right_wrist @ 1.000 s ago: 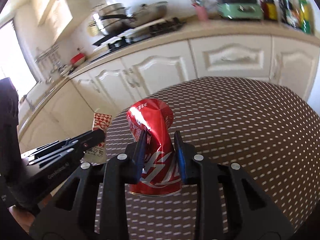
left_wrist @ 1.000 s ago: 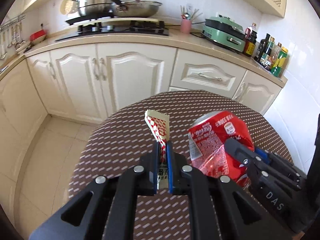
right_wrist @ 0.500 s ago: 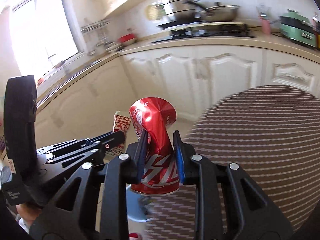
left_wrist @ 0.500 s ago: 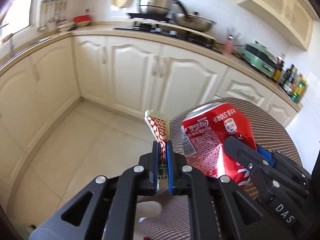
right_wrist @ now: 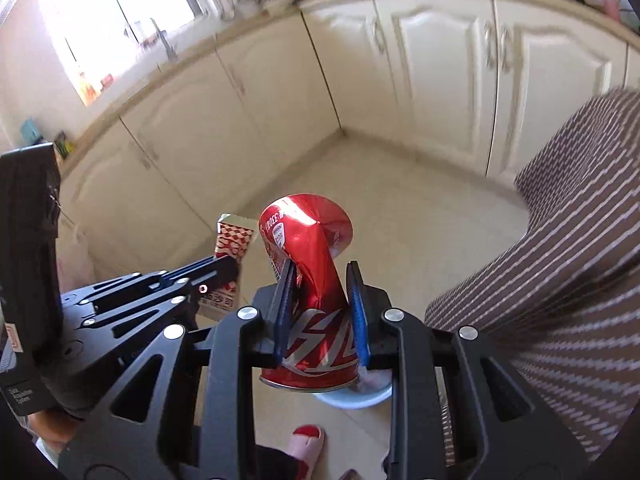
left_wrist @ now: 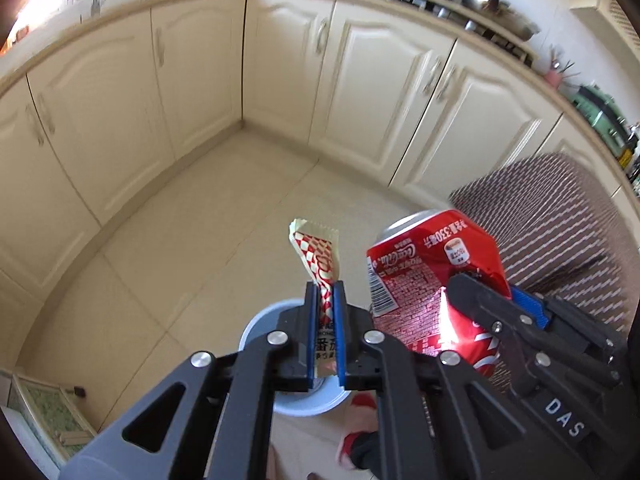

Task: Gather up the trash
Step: 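Carry the wrapper and the red can over the bucket, then open the left tool to drop the wrapper while the right tool releases the can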

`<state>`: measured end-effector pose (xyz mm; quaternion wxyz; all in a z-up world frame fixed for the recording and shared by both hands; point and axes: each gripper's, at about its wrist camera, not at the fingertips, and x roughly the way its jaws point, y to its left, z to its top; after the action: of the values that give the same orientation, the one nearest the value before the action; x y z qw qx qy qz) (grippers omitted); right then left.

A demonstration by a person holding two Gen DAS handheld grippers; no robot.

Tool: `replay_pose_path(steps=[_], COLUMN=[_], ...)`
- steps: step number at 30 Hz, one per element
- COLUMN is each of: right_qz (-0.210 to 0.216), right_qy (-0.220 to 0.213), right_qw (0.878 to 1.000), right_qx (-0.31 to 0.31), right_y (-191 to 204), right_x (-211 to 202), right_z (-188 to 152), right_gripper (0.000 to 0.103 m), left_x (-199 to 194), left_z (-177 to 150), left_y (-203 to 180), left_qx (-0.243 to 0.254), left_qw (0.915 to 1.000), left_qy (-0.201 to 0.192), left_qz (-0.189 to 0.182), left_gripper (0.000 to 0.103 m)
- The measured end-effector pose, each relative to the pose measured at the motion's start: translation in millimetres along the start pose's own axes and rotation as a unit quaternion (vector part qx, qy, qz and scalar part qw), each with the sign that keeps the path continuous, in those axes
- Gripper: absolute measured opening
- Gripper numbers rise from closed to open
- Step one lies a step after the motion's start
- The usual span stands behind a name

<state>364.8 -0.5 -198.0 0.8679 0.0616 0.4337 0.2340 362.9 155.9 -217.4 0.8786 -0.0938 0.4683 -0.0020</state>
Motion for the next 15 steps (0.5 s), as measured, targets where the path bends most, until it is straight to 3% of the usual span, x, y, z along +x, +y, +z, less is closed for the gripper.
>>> replay_pose_path(steps=[5,11,15], right_qz=[-0.022,-0.051,-0.062], right_qy=[0.049,0.098,0.116], right_qw=[0.999,0.994,0.991], right_qx=[0.004,0.015,0.029], right_y=[-11.8,-31.1,-43.9], right_x=[56.9,114.6,141.1], right_z=[-33.2,-62.1,-70.7], right_gripper=[0.025,0.025,0.025], left_x=[55.9,132.3,157.4], left_z=[-26.2,-52.4,-61.1], left_y=[25.0,43.0,46.1], left_qx=[-0.003,-0.026,-0.024], left_qw=[0.9993,0.9941,0.9899], left_qy=[0.035,0.105,0.138], left_qz=[0.013,-0.011,-0.024], left_gripper=[0.008,0.008,0.012])
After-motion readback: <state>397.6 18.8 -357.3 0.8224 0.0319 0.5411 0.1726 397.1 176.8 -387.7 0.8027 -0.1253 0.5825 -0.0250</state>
